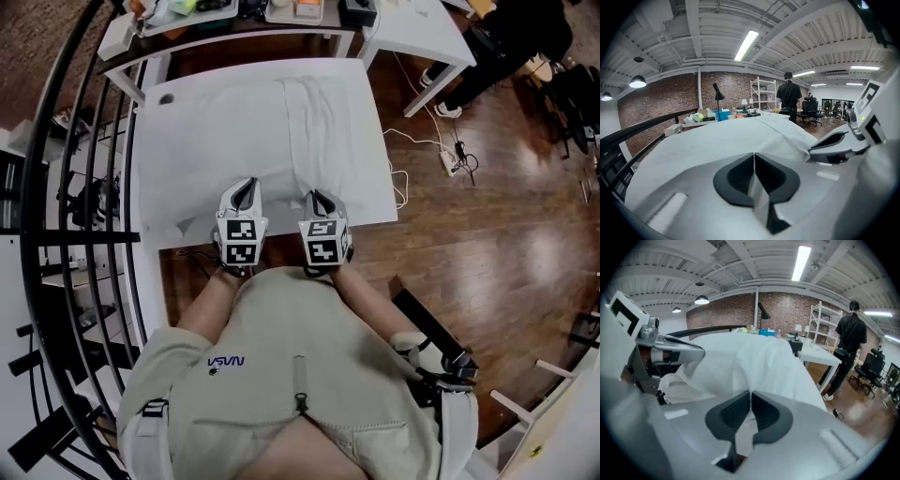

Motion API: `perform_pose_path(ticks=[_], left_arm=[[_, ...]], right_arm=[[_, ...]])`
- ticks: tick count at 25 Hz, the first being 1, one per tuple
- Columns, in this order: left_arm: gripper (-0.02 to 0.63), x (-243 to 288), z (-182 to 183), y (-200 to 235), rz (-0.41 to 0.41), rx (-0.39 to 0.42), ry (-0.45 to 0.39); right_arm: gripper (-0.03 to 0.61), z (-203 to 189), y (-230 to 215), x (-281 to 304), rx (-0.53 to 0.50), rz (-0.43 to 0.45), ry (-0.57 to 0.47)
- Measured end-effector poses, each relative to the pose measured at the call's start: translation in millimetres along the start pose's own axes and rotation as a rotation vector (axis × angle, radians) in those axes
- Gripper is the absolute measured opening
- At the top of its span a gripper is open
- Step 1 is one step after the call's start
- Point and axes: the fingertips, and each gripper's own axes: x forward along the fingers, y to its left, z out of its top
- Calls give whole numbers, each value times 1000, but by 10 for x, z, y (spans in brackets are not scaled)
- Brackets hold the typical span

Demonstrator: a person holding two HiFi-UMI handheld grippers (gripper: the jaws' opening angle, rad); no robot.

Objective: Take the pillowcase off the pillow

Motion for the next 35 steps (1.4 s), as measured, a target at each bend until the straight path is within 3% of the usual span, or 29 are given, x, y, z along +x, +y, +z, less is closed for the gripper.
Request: perform_pose_path(ticks=[8, 21, 26, 30, 35], left_arm=[[11, -149, 341, 284, 72, -33, -114], [9, -277, 250, 393, 90, -105, -111], [9, -240, 64, 259, 71, -85, -68], [12, -135, -217, 125, 41, -65, -10], [16, -34, -298, 73, 13, -53, 20]], right_arm=[[17, 177, -320, -220, 49, -85, -87], [12, -146, -971, -315, 150, -250, -18], [11, -381, -1003, -214, 171, -249, 52], [14, -669, -963, -73, 187, -191, 140], [37, -717, -996, -51, 177, -178, 146]])
